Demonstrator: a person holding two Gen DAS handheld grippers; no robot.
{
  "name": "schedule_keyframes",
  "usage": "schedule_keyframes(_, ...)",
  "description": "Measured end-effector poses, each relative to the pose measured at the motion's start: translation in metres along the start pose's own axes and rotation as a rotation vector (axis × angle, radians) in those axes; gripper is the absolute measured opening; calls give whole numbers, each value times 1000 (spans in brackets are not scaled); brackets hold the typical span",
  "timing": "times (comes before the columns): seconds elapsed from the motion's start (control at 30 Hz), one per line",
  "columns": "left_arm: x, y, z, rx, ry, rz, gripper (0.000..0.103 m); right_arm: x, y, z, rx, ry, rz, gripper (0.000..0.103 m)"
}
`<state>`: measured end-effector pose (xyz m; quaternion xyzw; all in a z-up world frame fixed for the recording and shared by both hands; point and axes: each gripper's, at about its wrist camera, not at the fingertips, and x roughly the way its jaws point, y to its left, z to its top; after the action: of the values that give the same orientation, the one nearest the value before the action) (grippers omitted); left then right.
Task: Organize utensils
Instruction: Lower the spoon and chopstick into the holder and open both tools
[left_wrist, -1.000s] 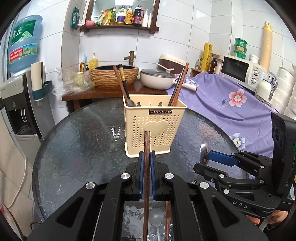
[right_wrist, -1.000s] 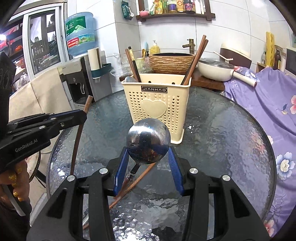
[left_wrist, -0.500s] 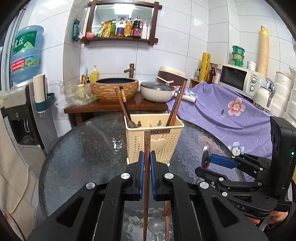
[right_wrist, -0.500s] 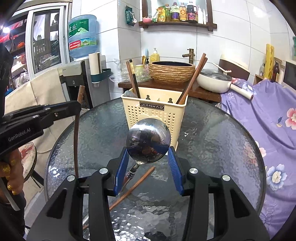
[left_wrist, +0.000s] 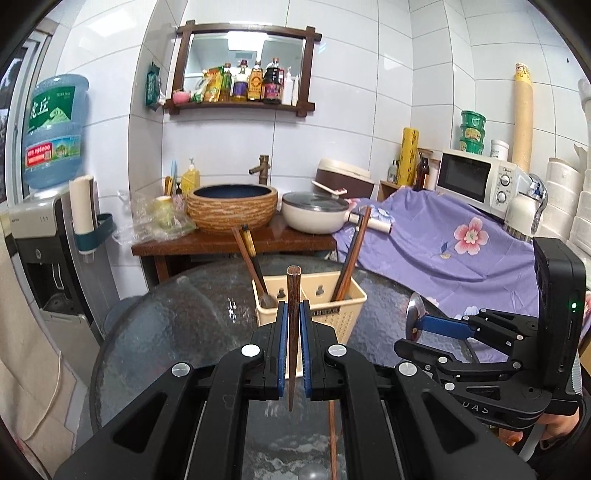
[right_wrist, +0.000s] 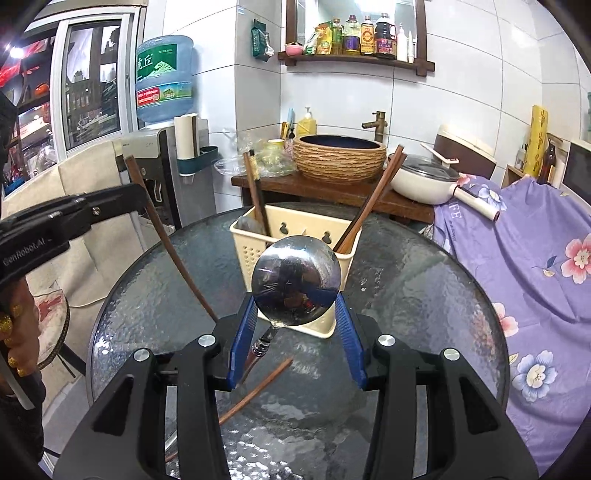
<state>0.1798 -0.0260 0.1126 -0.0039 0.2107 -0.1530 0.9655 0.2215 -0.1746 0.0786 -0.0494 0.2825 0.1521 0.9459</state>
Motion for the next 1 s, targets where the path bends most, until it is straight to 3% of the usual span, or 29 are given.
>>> schedule_keyframes(0.23, -2, -3, 38, 9, -28, -39, 6, -9, -16, 37, 22, -33, -8, 44)
schedule_keyframes(0.5, -8, -4, 105, -44, -107, -81, 6, -24, -33, 96, 34, -114, -75, 44)
schedule_keyframes(0.67, -1, -6, 135, -62, -172, -50, 6, -17, -39, 124, 45, -156, -133, 44)
schedule_keyframes(0.83, 29, 6, 137, -123, -166, -16, 6, 3, -33, 129, 29, -178, -196, 44)
schedule_keyframes(1.0, 50, 16, 121, -156, -198, 39, 6, 33, -17, 112, -56, -198, -288, 44)
